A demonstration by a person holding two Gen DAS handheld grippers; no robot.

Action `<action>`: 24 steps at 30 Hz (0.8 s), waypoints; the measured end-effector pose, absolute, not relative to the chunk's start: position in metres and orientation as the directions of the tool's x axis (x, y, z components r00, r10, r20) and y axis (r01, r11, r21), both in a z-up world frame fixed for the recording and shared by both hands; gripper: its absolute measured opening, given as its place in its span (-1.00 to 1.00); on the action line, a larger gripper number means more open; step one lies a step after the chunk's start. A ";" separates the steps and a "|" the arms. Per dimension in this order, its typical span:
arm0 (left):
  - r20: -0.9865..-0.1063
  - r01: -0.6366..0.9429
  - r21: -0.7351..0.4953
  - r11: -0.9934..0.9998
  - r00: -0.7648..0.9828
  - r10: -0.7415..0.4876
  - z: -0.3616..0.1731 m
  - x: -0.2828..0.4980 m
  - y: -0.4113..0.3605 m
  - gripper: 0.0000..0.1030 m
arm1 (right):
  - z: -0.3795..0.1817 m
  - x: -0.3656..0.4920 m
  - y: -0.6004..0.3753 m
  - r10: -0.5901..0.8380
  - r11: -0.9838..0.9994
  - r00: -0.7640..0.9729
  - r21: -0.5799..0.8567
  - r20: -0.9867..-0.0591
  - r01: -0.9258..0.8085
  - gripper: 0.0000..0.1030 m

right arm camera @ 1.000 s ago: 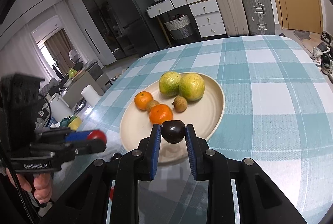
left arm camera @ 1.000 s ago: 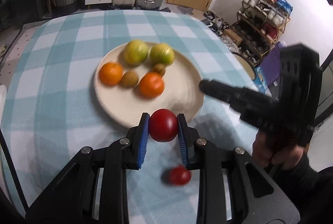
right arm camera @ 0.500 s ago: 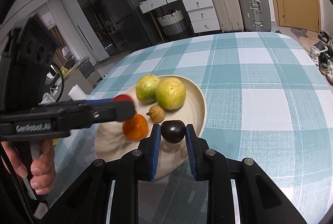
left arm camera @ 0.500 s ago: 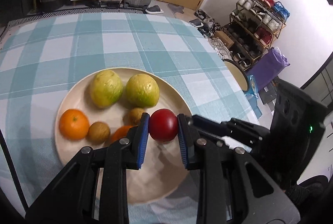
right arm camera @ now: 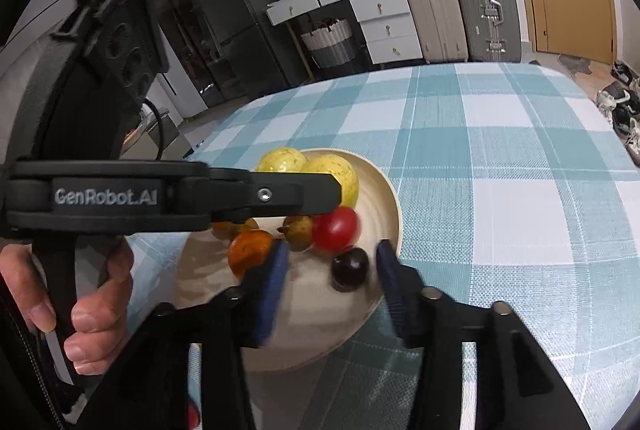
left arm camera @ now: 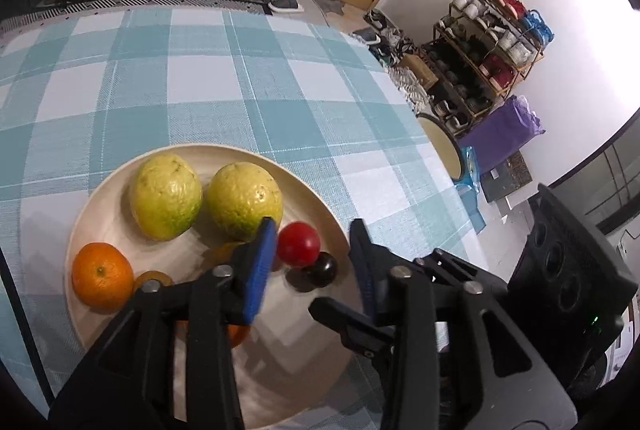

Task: Organize fruits
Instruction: 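Lower the tomato onto the plate with the left tool while the right tool sets the plum beside it, then withdraw both open tools from the plate toward the remaining tomato and plum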

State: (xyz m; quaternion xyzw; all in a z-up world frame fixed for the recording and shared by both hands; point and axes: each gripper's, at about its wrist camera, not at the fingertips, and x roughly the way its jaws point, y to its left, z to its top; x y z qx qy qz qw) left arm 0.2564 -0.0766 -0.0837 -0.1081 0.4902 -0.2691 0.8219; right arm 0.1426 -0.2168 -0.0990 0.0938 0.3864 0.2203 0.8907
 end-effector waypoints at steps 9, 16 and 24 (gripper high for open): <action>-0.711 0.360 -0.409 0.838 0.450 -0.540 -0.051 0.213 -0.060 0.02 | -0.091 0.111 -0.223 0.428 0.904 0.625 0.314 -0.653 -0.292 0.02; -0.693 0.346 -0.384 0.856 0.504 -0.515 -0.033 0.170 -0.041 0.33 | -0.077 0.086 -0.228 0.413 0.910 0.654 0.307 -0.634 -0.278 0.06; -0.695 0.324 -0.306 0.895 0.566 -0.442 -0.024 0.120 -0.029 0.53 | -0.060 0.060 -0.230 0.407 0.912 0.691 0.302 -0.598 -0.276 0.30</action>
